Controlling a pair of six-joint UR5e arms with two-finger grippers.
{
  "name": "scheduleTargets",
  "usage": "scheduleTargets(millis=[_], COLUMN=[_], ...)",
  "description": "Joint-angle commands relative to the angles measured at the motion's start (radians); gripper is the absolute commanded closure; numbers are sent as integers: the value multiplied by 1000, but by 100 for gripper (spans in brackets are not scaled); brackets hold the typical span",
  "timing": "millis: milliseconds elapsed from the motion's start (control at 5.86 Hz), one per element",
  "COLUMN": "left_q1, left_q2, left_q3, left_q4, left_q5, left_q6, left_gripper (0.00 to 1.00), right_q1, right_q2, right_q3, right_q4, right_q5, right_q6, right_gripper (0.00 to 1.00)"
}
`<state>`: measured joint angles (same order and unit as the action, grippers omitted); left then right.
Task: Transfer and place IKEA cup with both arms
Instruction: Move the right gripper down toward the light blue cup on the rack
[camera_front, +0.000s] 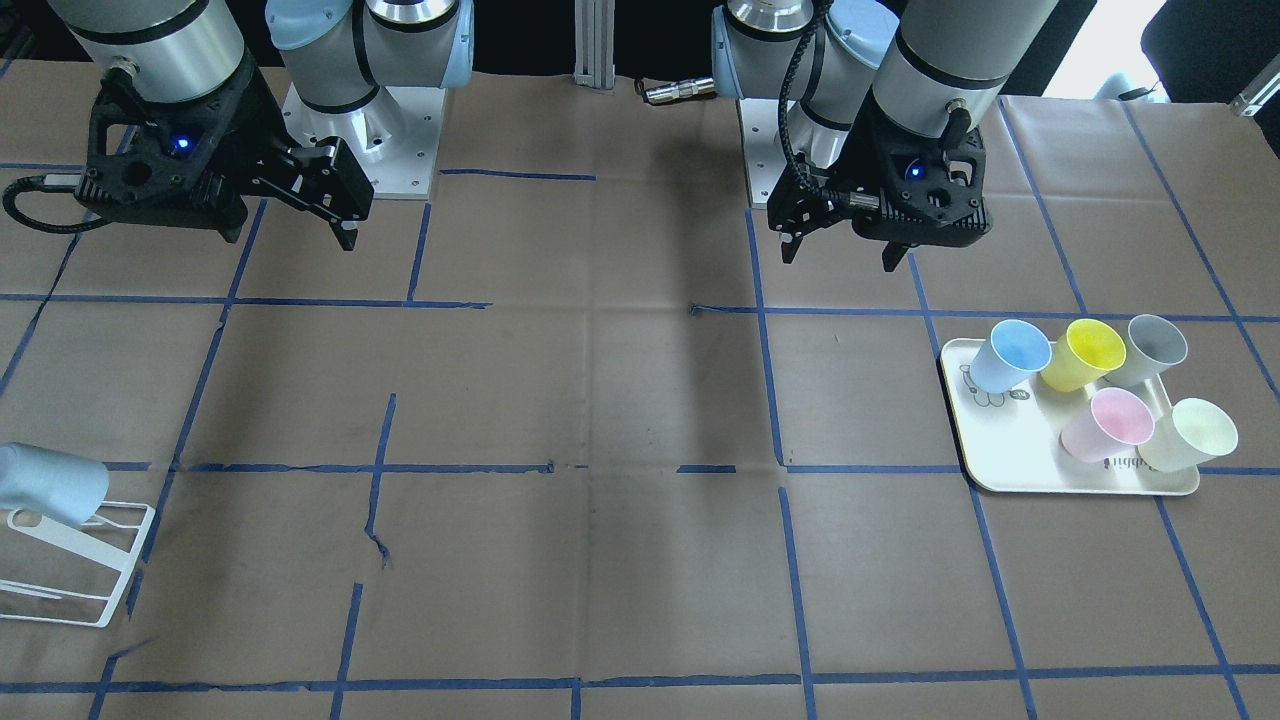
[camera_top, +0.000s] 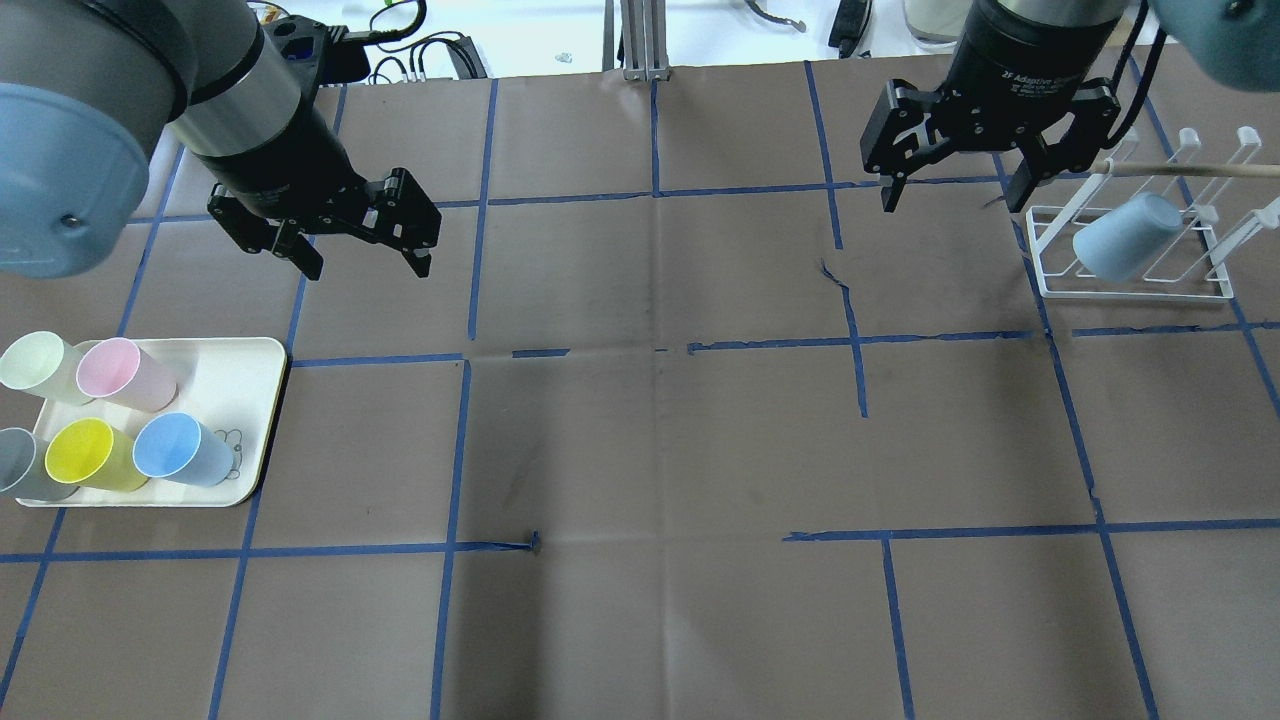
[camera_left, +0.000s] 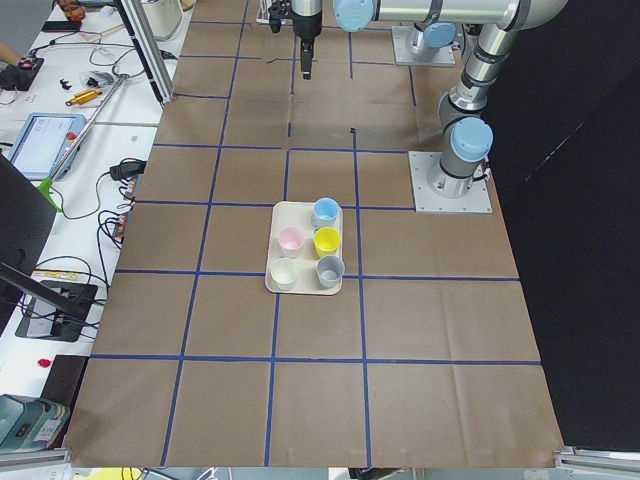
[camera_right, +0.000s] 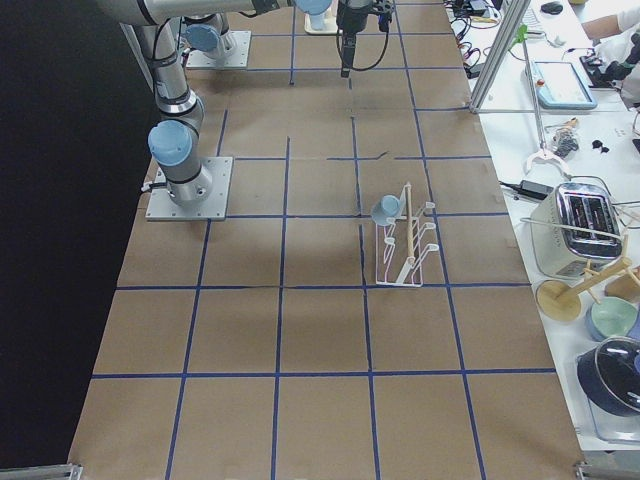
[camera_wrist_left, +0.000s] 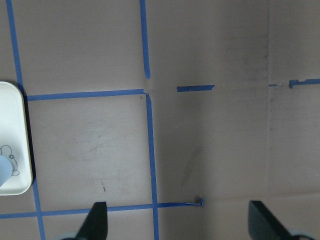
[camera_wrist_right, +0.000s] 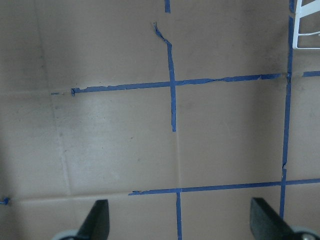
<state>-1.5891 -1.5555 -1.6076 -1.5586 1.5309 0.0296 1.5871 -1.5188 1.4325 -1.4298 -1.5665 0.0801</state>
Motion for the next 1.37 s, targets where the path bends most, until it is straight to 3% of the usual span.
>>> scheduleTargets(millis=[0,683,854,1195], left_q1=[0,0,0,0], left_q2=[0,0,0,0], left_q3=[0,-2,-2,-2], left_q4=[0,0,-1,-1], left_q5=[0,0,0,0], left_q6=[1,1,0,1], left_gripper=[2,2,2,2], right_q1=[1,-4,-40,-230], right_q2=[6,20,50,95], right_q3=[0,0,0,-1], right_q4=[-15,-53,-131,-184], right_q5=[0,-3,-10,0], right_q6=[0,-14,-40,-243], right_gripper=[0,0,0,0])
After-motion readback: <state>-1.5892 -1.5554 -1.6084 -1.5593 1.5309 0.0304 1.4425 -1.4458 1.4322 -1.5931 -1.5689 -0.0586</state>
